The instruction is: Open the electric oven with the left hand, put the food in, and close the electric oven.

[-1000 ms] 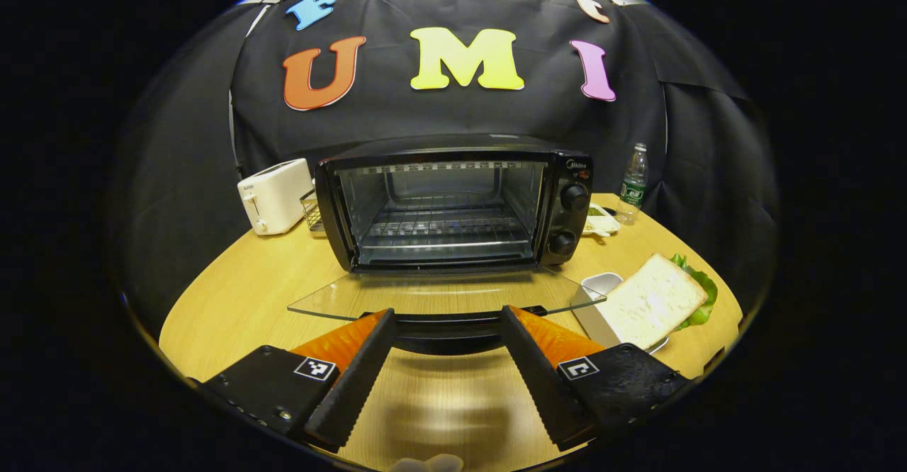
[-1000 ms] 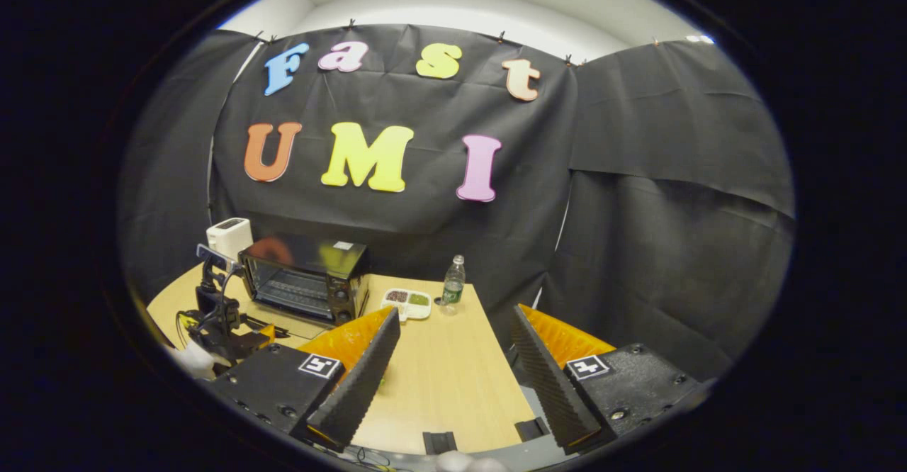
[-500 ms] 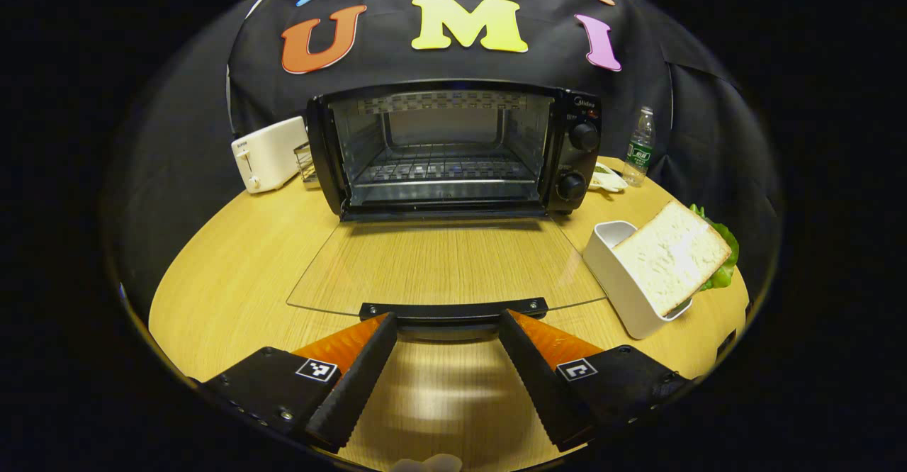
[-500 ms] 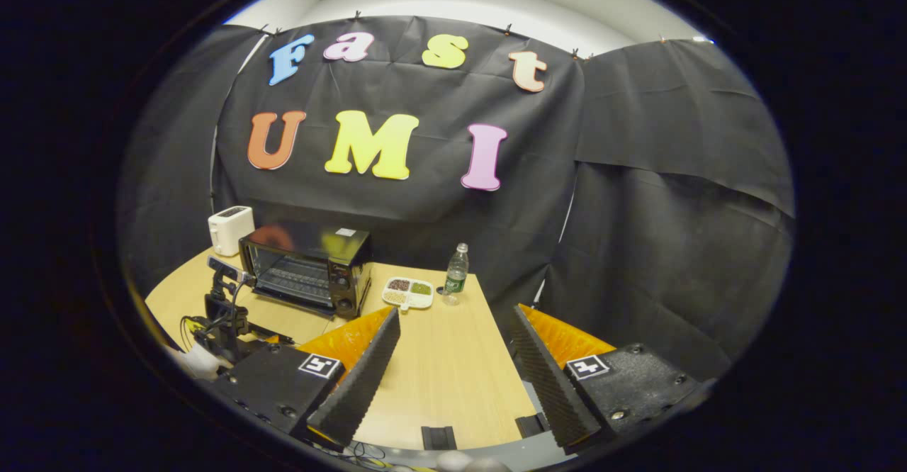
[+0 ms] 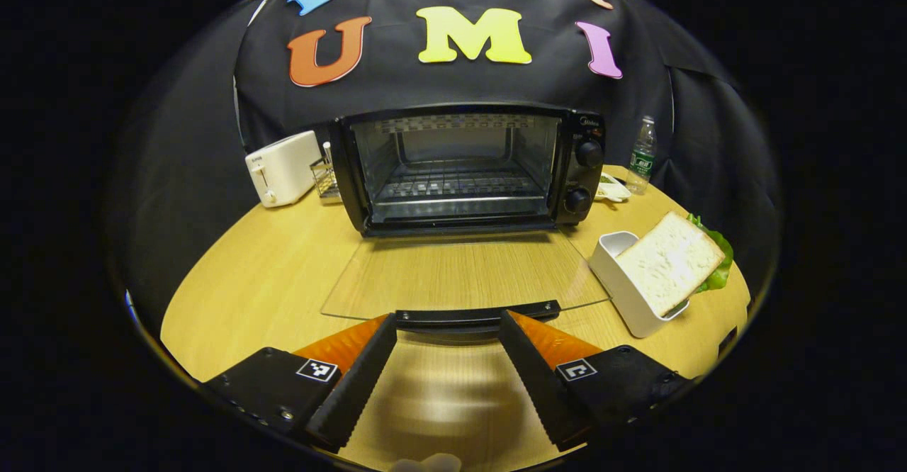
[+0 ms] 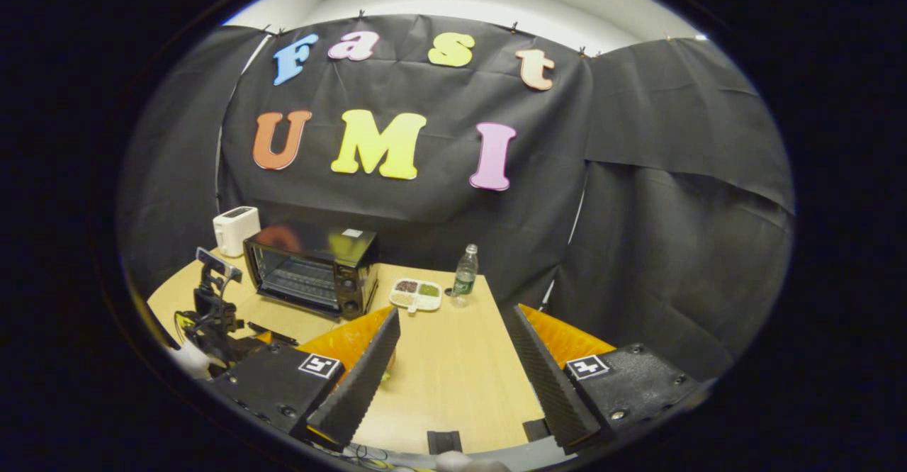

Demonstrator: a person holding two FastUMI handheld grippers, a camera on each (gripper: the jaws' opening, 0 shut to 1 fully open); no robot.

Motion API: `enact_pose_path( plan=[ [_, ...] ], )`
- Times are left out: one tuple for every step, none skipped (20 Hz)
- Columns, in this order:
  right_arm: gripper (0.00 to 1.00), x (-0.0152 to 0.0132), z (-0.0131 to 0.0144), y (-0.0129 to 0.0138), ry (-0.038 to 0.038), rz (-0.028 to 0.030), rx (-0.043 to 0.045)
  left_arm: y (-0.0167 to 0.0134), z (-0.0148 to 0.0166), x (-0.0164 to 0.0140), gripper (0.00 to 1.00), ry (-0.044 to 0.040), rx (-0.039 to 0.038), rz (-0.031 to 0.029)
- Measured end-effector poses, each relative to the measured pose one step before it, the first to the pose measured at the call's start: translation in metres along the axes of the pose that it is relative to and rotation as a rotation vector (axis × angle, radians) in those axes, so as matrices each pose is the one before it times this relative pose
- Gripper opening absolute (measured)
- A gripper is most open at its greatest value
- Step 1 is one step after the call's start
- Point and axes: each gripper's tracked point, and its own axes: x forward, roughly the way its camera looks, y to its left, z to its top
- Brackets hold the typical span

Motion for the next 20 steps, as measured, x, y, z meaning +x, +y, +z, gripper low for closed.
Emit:
enact_pose_path(
  plan=[
    [1.0, 0.00441, -0.00289, 0.00509, 0.00461, 0.0154, 0.00292, 0.00512, 0.00784, -0.00869, 0.96, -0.01926, 0.00769, 0.00454],
    [1.0, 0.00471, -0.00279, 0.00439, 0.00686, 0.01327, 0.00078, 0.00473, 0.00937, -0.0103, 0.96, -0.02226, 0.00707, 0.00589],
    [1.0, 0.00607, -0.00505, 0.00401, 0.00735, 0.01355, 0.00062, 0.00409, 0.01177, -0.01081, 0.96, -0.02746, 0.00052, 0.00496],
    [1.0, 0.00631, -0.00487, 0.00485, 0.00908, 0.01578, 0.00037, 0.00311, 0.01516, -0.01085, 0.96, -0.03296, -0.00119, 0.00297],
    [1.0, 0.00612, -0.00799, 0.00509, 0.01548, 0.01433, -0.00107, 0.00206, 0.01325, -0.01007, 0.96, -0.02732, 0.00021, 0.00037],
    [1.0, 0.0065, -0.00676, 0.00623, 0.01425, 0.01845, 0.00223, 0.00404, 0.01493, -0.00953, 0.96, -0.03223, 0.00139, 0.00498],
    [1.0, 0.00681, -0.00771, 0.00524, 0.01521, 0.01681, 0.00337, 0.0045, 0.01707, -0.00869, 0.96, -0.038, 0.00009, 0.00696],
    [1.0, 0.00743, -0.00695, 0.00529, 0.01525, 0.01464, 0.00453, 0.00442, 0.01694, -0.00755, 0.96, -0.03519, -0.00225, 0.00776],
    [1.0, 0.00832, -0.00747, 0.00507, 0.0171, 0.01508, 0.006, 0.00366, 0.01445, -0.0082, 0.96, -0.03124, -0.00305, 0.0043],
    [1.0, 0.00786, -0.00757, 0.00543, 0.01716, 0.01577, 0.00818, 0.00454, 0.01492, -0.00873, 0.96, -0.02909, -0.00086, 0.01243],
    [1.0, 0.00625, -0.00588, 0.0048, 0.01374, 0.01572, 0.00976, 0.00427, 0.01584, -0.00749, 0.96, -0.03963, 0.0043, 0.01234],
    [1.0, 0.00768, -0.00678, 0.00366, 0.01564, 0.01014, 0.00458, 0.00267, 0.01351, -0.00659, 0.96, -0.02924, -0.00229, 0.00979],
    [1.0, 0.00809, -0.00609, 0.00329, 0.01334, 0.01164, -0.00006, 0.00248, 0.01039, -0.00691, 0.95, -0.02082, -0.00735, 0.00431],
    [1.0, 0.00793, -0.00716, 0.00312, 0.01965, 0.01168, -0.00124, 0.00095, 0.00903, -0.00541, 0.95, -0.02018, -0.01028, 0.00389],
    [1.0, 0.00838, -0.00706, 0.00357, 0.01837, 0.01717, 0.00392, 0.00135, 0.00807, -0.00375, 0.95, -0.01331, -0.01001, 0.0063],
    [1.0, 0.00982, -0.00808, 0.0041, 0.02094, 0.01974, 0.00963, 0.00179, 0.00703, -0.00418, 0.95, -0.00986, -0.00809, 0.00564],
    [1.0, 0.0089, -0.00764, 0.00163, 0.02233, 0.01655, 0.01203, 0.00116, 0.00764, -0.00369, 0.95, -0.01328, -0.00741, 0.00451],
    [1.0, 0.00982, -0.00724, 0.00219, 0.02572, 0.0182, 0.01896, 0.00233, 0.00846, -0.005, 0.95, -0.01596, -0.00776, 0.00823],
    [1.0, 0.00963, -0.0075, 0.00051, 0.02337, 0.01809, 0.02211, 0.00219, 0.0091, -0.00344, 0.95, -0.0146, -0.00564, 0.00653],
    [1.0, 0.01018, -0.00556, -0.00004, 0.02516, 0.01399, 0.01912, 0.00109, 0.007, -0.00324, 0.95, -0.01163, -0.00203, 0.00564]
  ],
)
